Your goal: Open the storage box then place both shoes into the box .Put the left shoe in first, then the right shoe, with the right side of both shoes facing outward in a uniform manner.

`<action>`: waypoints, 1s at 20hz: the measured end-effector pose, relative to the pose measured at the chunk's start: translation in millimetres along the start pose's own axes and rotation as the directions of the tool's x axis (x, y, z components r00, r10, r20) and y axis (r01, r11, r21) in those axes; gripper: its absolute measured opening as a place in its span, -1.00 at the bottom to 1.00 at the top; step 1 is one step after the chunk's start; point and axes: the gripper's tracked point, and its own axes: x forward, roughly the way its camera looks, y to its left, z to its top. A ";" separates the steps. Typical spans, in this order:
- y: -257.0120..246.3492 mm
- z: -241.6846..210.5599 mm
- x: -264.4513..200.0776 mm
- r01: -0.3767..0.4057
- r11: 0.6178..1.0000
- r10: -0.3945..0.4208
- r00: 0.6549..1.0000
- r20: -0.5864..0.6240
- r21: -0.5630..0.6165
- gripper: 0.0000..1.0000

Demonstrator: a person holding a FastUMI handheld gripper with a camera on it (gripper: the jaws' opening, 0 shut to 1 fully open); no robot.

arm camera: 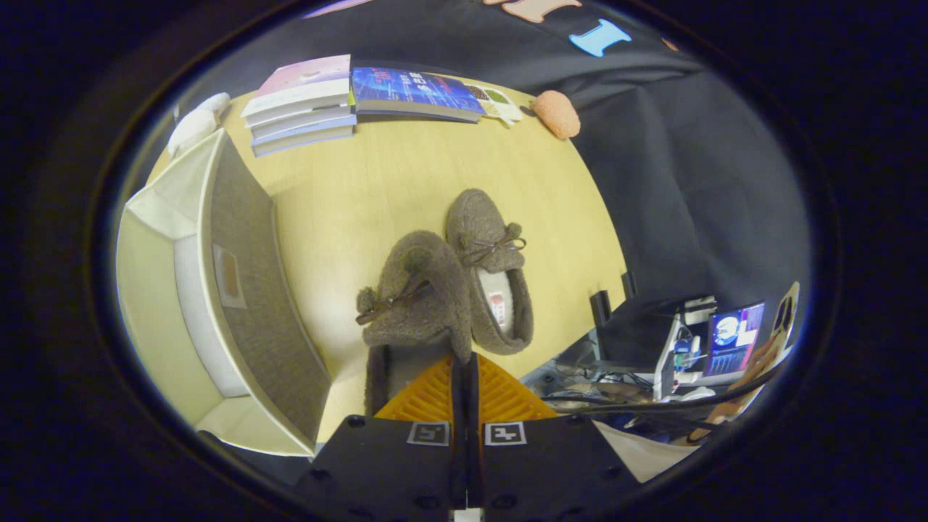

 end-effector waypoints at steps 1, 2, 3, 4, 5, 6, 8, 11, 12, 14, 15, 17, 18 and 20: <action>-3.4 0.5 -3.5 0.020 1.000 -0.020 1.000 0.003 -0.016 -0.92; -6.0 1.3 -7.6 0.038 0.999 -0.038 0.999 0.008 -0.038 -0.92; -10.1 2.0 -12.2 0.064 0.996 -0.064 0.998 0.015 -0.061 -0.92; -14.4 5.2 -19.4 0.089 0.993 -0.087 0.996 0.028 -0.083 -0.92; -17.8 9.3 -28.0 0.114 0.988 -0.109 0.993 0.050 -0.106 -0.92; -21.7 14.9 -39.3 0.144 0.983 -0.136 0.988 0.072 -0.118 -0.92; -24.1 26.8 -65.3 0.194 0.968 -0.175 0.976 0.127 -0.156 -0.92; -8.1 40.3 -105.7 0.181 0.971 -0.147 0.968 0.205 -0.158 -0.92; -0.1 44.6 -119.7 0.166 0.973 -0.127 0.965 0.230 -0.161 -0.92; 18.2 50.2 -148.4 0.133 0.977 -0.081 0.956 0.281 -0.170 -0.92; 27.1 52.5 -161.0 0.115 0.978 -0.058 0.951 0.304 -0.173 -0.92; 52.8 56.5 -181.4 0.055 0.983 0.008 0.942 0.334 -0.176 -0.92; 70.0 55.9 -187.8 0.012 0.984 0.050 0.939 0.339 -0.178 -0.92; 101.3 50.4 -190.1 -0.054 0.977 0.119 0.939 0.322 -0.204 -0.92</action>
